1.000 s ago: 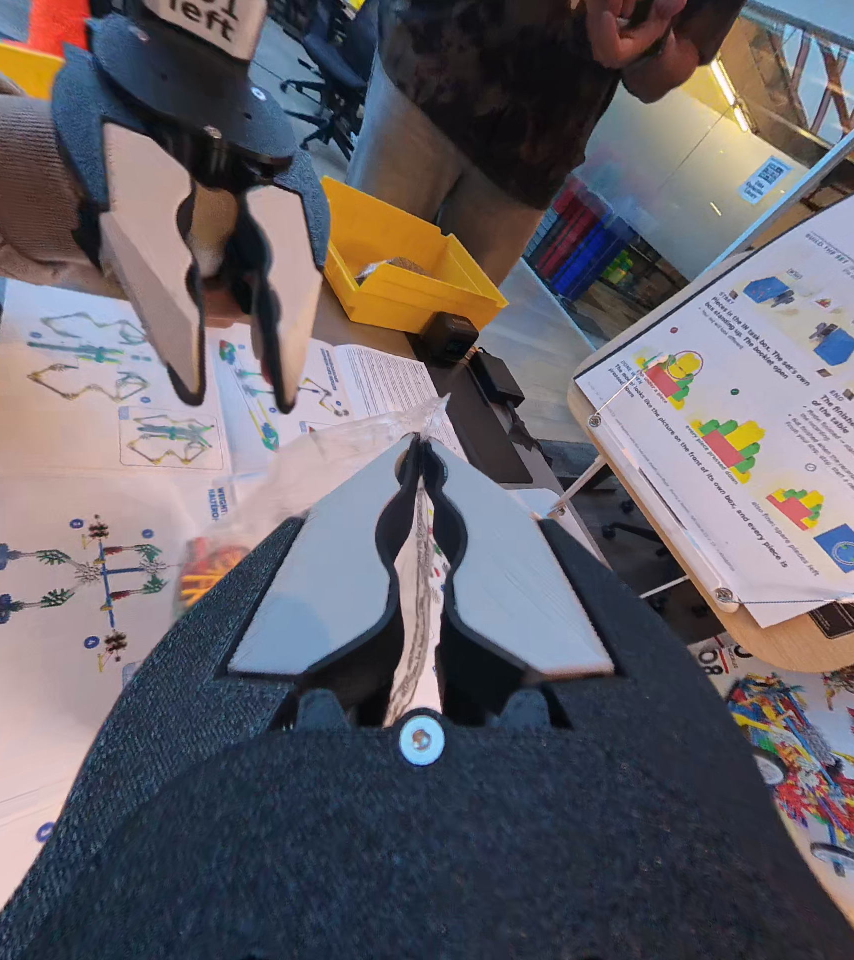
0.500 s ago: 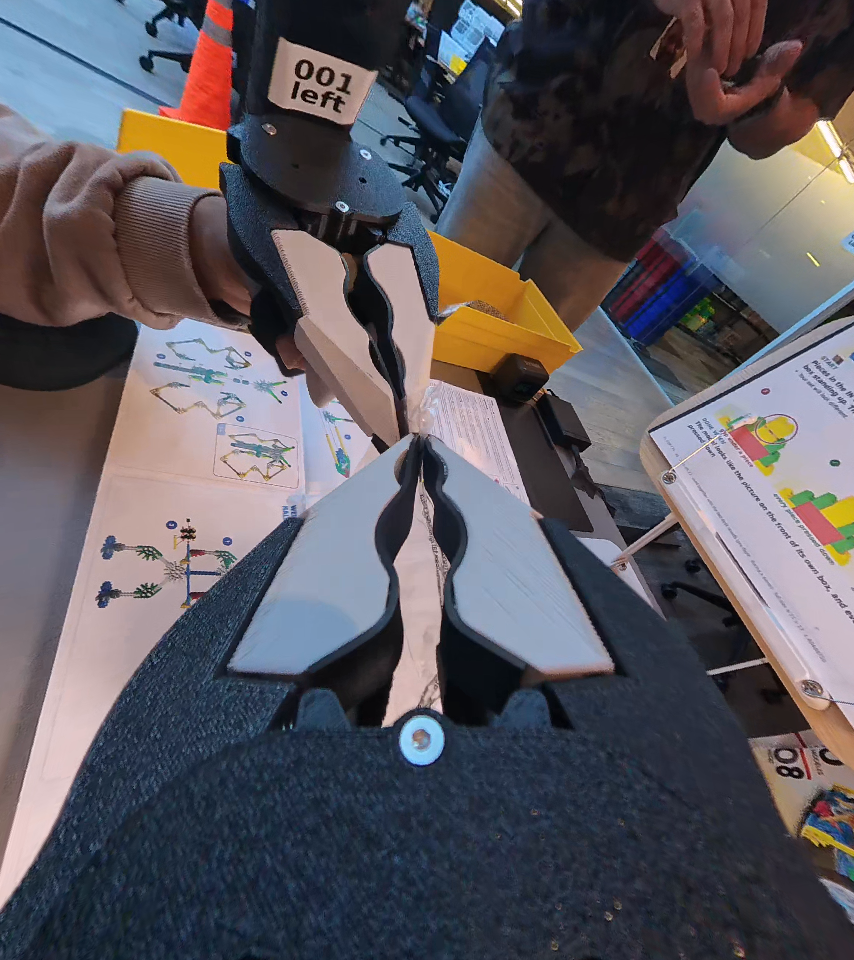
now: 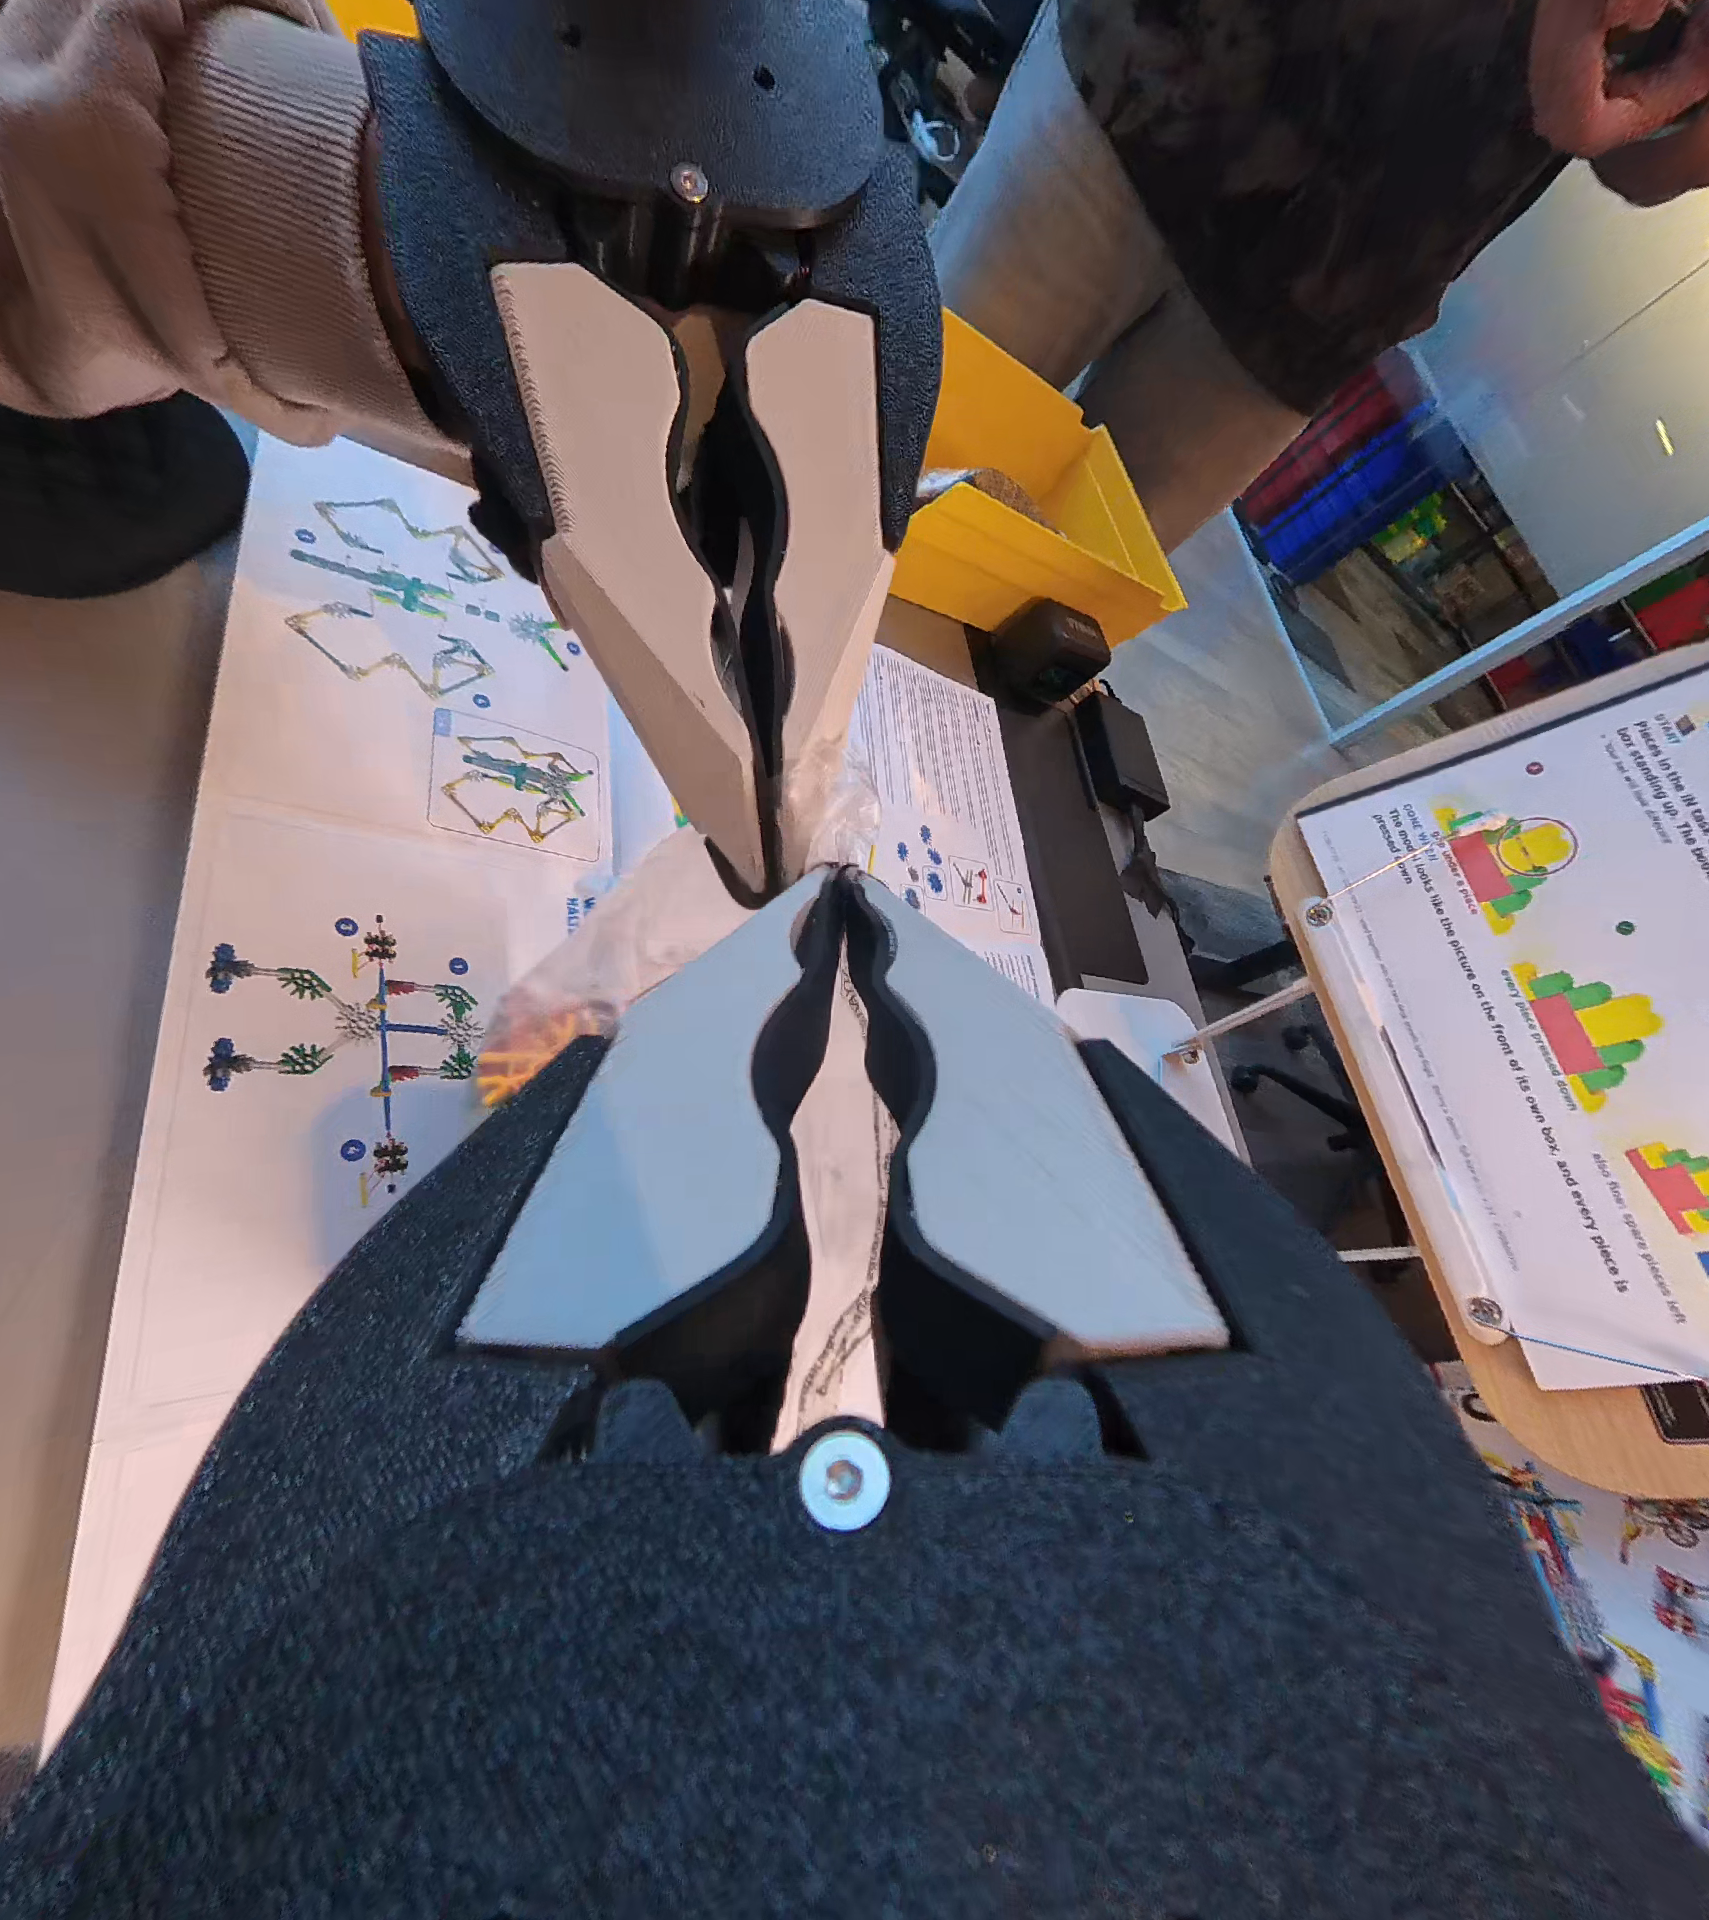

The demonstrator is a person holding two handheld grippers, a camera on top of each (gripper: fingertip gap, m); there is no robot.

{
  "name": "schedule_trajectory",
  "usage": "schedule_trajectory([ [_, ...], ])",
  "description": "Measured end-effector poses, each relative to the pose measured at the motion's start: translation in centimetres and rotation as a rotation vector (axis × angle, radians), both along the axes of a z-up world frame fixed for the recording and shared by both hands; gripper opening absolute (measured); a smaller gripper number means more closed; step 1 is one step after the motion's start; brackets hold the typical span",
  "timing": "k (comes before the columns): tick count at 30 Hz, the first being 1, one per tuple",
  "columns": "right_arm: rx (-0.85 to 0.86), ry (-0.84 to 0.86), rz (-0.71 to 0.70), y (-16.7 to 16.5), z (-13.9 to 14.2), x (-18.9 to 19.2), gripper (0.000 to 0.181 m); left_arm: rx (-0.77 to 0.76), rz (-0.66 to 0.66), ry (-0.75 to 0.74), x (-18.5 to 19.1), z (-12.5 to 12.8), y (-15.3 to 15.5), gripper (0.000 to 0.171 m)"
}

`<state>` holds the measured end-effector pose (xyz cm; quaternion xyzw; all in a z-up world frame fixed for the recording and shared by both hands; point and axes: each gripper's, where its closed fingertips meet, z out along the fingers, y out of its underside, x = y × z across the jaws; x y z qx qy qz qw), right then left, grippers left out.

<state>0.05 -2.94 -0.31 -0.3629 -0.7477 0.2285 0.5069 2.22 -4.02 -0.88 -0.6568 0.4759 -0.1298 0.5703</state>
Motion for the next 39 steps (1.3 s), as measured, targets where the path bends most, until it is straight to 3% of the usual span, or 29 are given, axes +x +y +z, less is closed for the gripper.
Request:
schedule_trajectory([
  [15,0.121,0.152,-0.048,-0.1,0.5,-1.3,0.0,-0.014,-0.116,-0.075,1.0,0.1,-1.1,0.0],
  [18,0.242,0.151,-0.138,1.9,0.0,-2.2,0.0,-0.102,-0.298,-0.082,3.3,-0.5,-3.9,0.0],
  [20,0.152,0.146,-0.081,1.2,-0.5,-2.4,0.0,0.026,-0.07,0.117,1.3,-1.1,-1.3,0.0],
  [21,0.104,0.165,-0.075,1.2,-0.1,-2.2,0.0,0.057,-0.007,0.121,-0.1,-0.1,-0.9,0.0],
  [25,0.026,0.167,-0.066,1.9,1.0,-1.3,0.0,0.019,0.127,-0.127,-4.2,4.3,-0.3,0.004],
  [28,0.005,0.151,-0.032,1.2,0.6,-1.5,0.0,-0.107,0.119,-0.186,-3.8,3.1,0.2,0.04],
  [29,0.013,0.149,-0.022,0.9,0.4,-1.6,0.0,-0.126,0.11,-0.171,-3.2,2.4,0.4,0.042],
  [30,0.02,0.143,-0.014,0.6,0.3,-1.7,0.0,-0.127,0.111,-0.156,-2.9,1.9,0.6,0.034],
  [32,0.039,0.127,-0.005,0.2,0.1,-1.7,0.0,-0.12,0.11,-0.122,-2.5,1.3,0.9,0.001],
  [39,0.006,0.065,-0.02,0.2,-0.8,-1.7,0.0,-0.169,0.081,-0.017,-2.1,-0.3,0.2,0.0],
])
